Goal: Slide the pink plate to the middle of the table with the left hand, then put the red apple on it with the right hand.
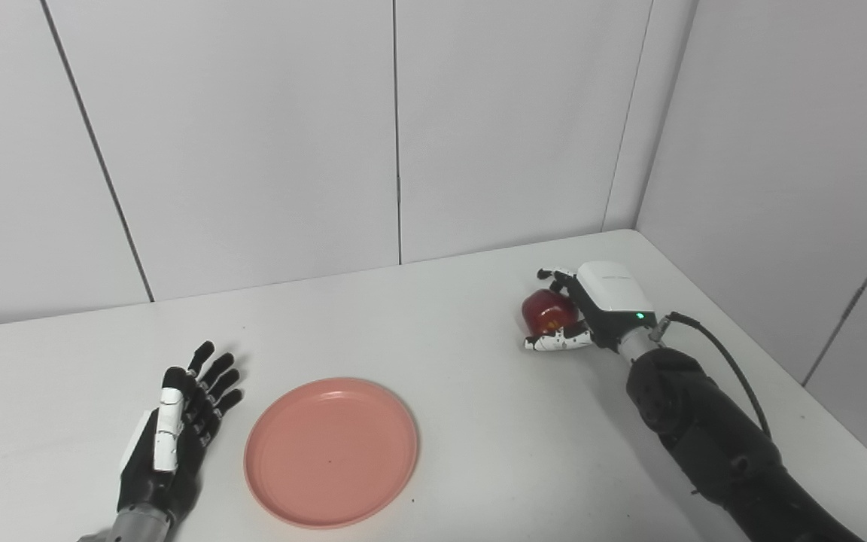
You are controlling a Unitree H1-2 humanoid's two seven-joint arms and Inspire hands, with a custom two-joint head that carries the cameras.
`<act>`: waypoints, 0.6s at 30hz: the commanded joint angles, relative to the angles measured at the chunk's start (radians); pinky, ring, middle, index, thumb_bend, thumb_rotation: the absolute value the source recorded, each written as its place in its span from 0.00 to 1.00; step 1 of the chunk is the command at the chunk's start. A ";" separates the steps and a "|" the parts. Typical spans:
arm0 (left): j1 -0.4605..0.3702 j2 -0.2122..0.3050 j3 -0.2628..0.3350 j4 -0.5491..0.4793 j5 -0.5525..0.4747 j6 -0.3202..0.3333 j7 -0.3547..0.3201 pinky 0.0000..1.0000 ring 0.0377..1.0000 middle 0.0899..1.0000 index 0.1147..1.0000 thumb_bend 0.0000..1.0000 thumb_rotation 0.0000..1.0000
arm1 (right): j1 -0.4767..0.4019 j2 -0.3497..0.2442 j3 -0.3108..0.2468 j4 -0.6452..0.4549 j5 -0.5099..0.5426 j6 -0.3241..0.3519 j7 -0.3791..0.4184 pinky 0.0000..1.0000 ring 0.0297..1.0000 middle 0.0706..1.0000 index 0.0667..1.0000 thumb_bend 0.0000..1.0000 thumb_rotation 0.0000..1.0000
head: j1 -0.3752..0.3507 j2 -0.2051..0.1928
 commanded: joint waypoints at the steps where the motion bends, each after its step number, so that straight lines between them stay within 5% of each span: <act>1: 0.018 -0.011 -0.006 0.023 0.002 -0.018 0.001 0.91 0.92 0.92 0.95 0.73 1.00 | -0.023 -0.025 -0.018 -0.035 0.007 0.025 -0.003 0.45 0.57 0.66 0.73 0.94 0.49 | 0.000 0.003; 13: 0.015 -0.008 -0.004 0.032 -0.004 -0.021 -0.006 0.92 0.93 0.93 0.95 0.73 1.00 | -0.007 -0.033 -0.026 -0.048 0.009 0.064 0.038 0.44 0.52 0.59 0.61 0.87 0.47 | -0.001 0.005; 18: 0.017 -0.011 -0.006 0.021 0.002 -0.016 0.000 0.90 0.92 0.93 0.94 0.74 1.00 | -0.011 -0.031 -0.019 -0.030 0.013 0.055 0.034 0.41 0.48 0.52 0.54 0.73 0.43 | 0.004 0.008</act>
